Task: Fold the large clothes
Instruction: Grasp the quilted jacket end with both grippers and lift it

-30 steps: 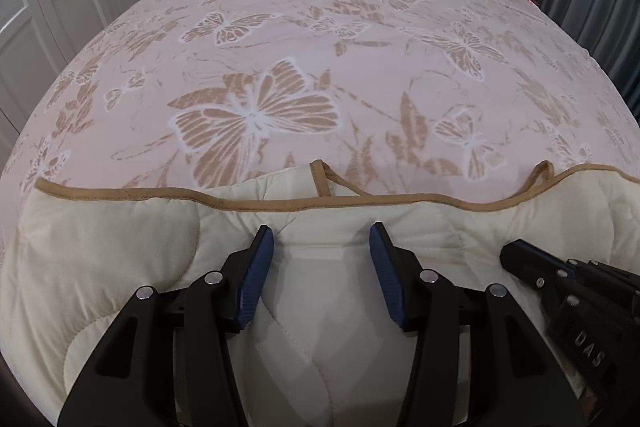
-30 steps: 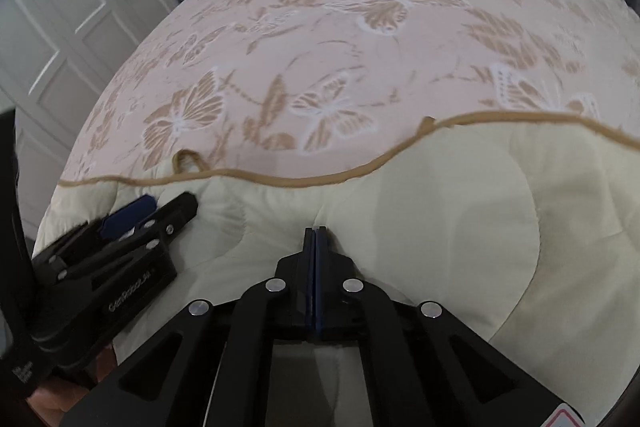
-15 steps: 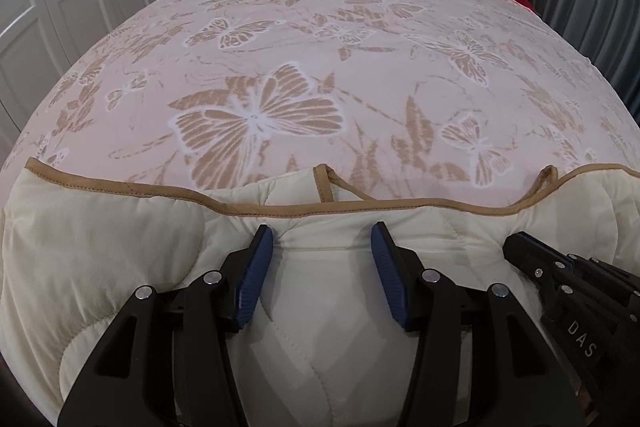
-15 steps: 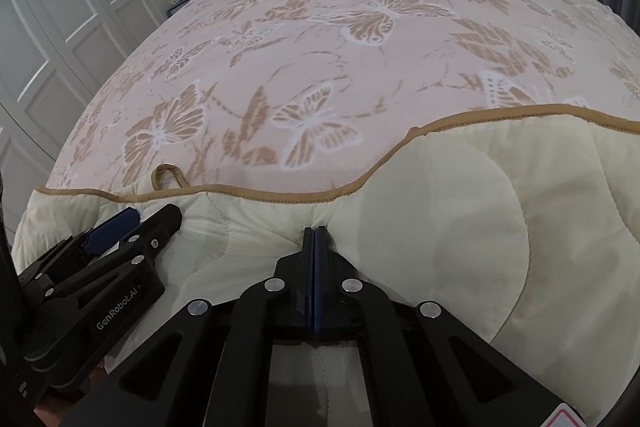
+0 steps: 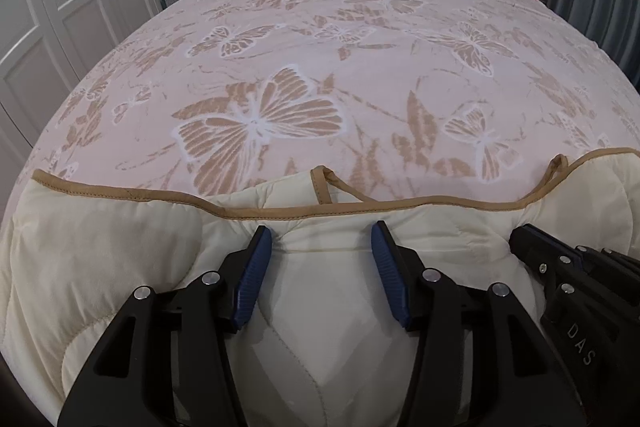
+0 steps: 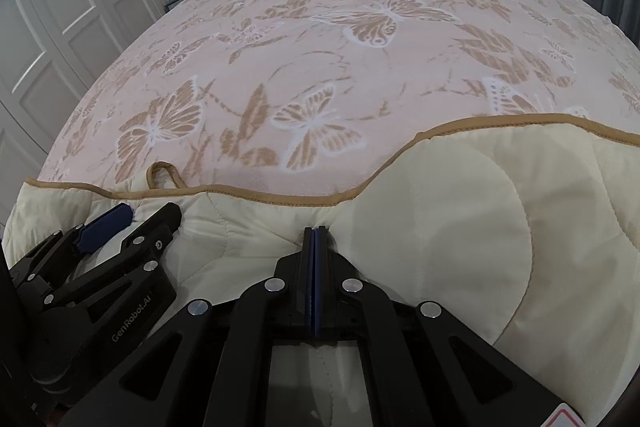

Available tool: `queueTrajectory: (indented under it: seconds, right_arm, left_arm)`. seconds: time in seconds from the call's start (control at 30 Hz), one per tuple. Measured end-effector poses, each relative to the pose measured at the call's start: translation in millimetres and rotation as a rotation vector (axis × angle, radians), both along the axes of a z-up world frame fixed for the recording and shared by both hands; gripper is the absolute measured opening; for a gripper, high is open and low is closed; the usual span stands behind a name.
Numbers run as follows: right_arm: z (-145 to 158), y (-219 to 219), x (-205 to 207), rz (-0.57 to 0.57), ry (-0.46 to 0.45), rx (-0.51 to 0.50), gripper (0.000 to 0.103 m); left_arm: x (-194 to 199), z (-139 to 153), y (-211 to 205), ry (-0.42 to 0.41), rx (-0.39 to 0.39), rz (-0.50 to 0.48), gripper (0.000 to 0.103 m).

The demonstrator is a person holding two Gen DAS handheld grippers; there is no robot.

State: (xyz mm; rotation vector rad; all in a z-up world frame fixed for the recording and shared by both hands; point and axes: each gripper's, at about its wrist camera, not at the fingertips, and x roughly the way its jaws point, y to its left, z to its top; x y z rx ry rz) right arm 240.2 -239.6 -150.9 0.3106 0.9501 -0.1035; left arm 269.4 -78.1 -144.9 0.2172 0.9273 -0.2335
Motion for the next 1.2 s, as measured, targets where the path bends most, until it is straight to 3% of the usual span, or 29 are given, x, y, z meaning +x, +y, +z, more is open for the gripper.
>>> queueTrajectory:
  seconds: [0.1, 0.17, 0.2, 0.27, 0.33, 0.47, 0.57, 0.73, 0.87, 1.1, 1.17, 1.2]
  right_arm:
    - [4, -4, 0, 0.0, 0.009, 0.048, 0.0]
    - [24, -14, -11, -0.059, 0.011, 0.076, 0.0]
    - [39, -17, -23, -0.088, -0.017, 0.065, 0.015]
    - [66, -15, -51, -0.084, -0.079, 0.042, 0.017]
    - [85, -5, -86, -0.043, -0.082, 0.021, 0.017]
    - [88, 28, -149, 0.024, -0.031, 0.067, 0.017]
    - [80, 57, -170, 0.075, -0.006, 0.096, 0.017]
    - [58, 89, -176, 0.096, 0.032, 0.097, 0.017]
    - [47, 91, -173, 0.085, 0.059, 0.091, 0.017]
    - [28, 85, -164, 0.077, 0.074, 0.119, 0.015]
    - [25, 86, -164, 0.08, 0.071, 0.11, 0.014]
    - [25, 87, -164, 0.082, 0.07, 0.104, 0.014]
  left_arm:
    - [0, 9, 5, 0.017, -0.015, 0.005, 0.052]
    - [-5, 29, 25, 0.034, -0.072, 0.048, 0.053]
    - [-13, 44, 43, 0.025, -0.12, 0.085, 0.055]
    - [-30, 68, 86, 0.023, -0.214, 0.14, 0.067]
    - [-55, 84, 137, 0.04, -0.282, 0.213, 0.078]
    - [-95, 83, 218, 0.14, -0.38, 0.334, 0.08]
    - [-126, 69, 259, 0.202, -0.453, 0.404, 0.081]
    - [-152, 36, 276, 0.272, -0.484, 0.45, 0.087]
    - [-160, 19, 278, 0.28, -0.543, 0.506, 0.092]
    - [-144, 19, 249, 0.302, -0.578, 0.408, 0.093]
    - [-141, 20, 241, 0.315, -0.599, 0.389, 0.083]
    - [-140, 22, 236, 0.32, -0.612, 0.378, 0.071]
